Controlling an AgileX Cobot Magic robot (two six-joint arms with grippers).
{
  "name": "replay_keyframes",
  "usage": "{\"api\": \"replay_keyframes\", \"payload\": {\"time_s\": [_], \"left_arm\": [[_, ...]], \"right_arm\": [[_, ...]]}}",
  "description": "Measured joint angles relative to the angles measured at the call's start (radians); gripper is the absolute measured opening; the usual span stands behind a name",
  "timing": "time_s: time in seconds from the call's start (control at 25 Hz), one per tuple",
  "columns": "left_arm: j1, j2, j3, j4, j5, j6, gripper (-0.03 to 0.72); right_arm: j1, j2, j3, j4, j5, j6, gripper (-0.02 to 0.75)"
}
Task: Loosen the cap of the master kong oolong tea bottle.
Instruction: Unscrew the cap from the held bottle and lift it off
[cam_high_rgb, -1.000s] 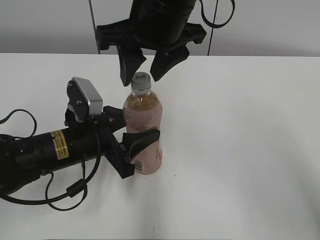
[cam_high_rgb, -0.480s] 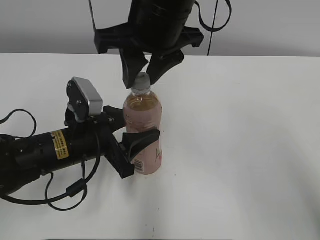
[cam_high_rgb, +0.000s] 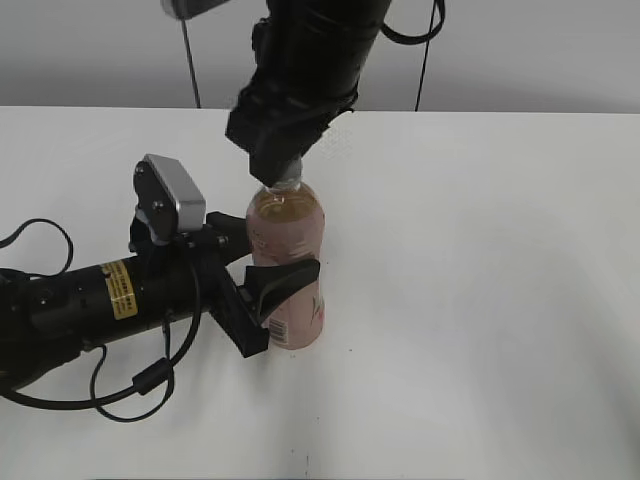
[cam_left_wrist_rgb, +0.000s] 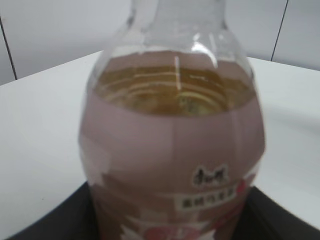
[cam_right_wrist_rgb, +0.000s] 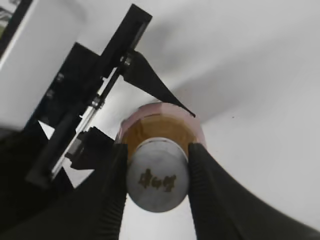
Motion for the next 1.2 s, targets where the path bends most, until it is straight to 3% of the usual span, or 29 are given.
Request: {"api": "replay_keyframes", "payload": {"time_s": [0.28,0.52,0.96,1.2], "left_arm": [[0.0,0.0,0.0,0.001,0.0,0.0,0.392],[0.0,0.0,0.0,0.002,0.0,0.0,0.392],[0.0,0.0,0.0,0.003,0.0,0.0,0.392],[0.0,0.0,0.0,0.002,0.0,0.0,0.392]], "right_arm": [[0.0,0.0,0.001,0.002,0.0,-0.515,0.279],[0.0,0.0,0.001,0.005,0.002,-0.705,0.279],[0.0,0.0,0.001,0.009,0.003,-0.715,0.281],[0.0,0.0,0.001,0.015,0.001,-0.6,0.436]]}}
